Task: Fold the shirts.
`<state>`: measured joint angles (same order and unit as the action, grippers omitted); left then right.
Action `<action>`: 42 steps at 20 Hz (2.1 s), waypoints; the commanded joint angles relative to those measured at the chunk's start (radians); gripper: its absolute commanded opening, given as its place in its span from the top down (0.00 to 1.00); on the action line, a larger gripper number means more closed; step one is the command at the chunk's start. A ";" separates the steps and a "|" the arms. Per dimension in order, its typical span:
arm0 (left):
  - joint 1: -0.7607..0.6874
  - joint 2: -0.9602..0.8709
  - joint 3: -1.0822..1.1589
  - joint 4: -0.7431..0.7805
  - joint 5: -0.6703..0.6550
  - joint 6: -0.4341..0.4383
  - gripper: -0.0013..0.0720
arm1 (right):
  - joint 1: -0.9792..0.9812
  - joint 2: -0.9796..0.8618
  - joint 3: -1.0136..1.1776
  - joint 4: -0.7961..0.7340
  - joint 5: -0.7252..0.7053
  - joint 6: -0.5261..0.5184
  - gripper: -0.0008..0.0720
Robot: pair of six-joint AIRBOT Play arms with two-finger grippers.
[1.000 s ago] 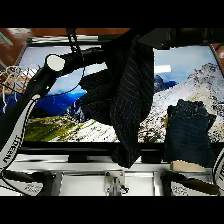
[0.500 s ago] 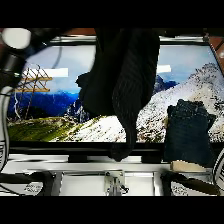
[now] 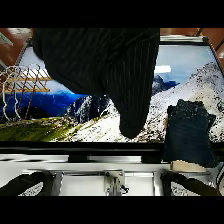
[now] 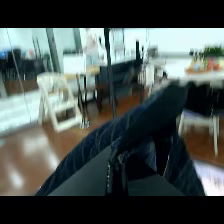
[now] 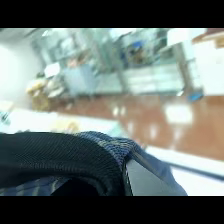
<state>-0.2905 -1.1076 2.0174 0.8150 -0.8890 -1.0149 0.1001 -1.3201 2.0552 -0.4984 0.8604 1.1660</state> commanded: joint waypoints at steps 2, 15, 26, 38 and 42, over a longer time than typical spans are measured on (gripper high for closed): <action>0.001 0.049 -0.110 0.327 -0.372 -0.293 0.90 | 0.002 0.007 -0.006 -0.090 0.515 0.043 0.83; -0.295 -0.042 -0.833 0.326 0.208 -0.396 0.90 | 0.000 0.004 -0.572 -0.600 0.824 0.361 0.25; -0.350 -0.025 -0.866 0.330 0.322 -0.277 0.90 | 0.001 0.249 -0.504 -0.670 0.734 0.859 0.25; -0.319 0.043 -0.866 0.341 0.357 -0.253 0.90 | 0.131 0.245 -0.430 -0.641 0.726 1.153 0.25; -0.319 0.043 -0.866 0.341 0.358 -0.253 0.90 | 0.131 0.243 -0.430 -0.673 0.797 1.222 0.25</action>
<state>-0.6106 -1.0653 1.1519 1.1561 -0.5335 -1.2705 0.2222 -1.0718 1.6241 -1.1332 1.5745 2.3245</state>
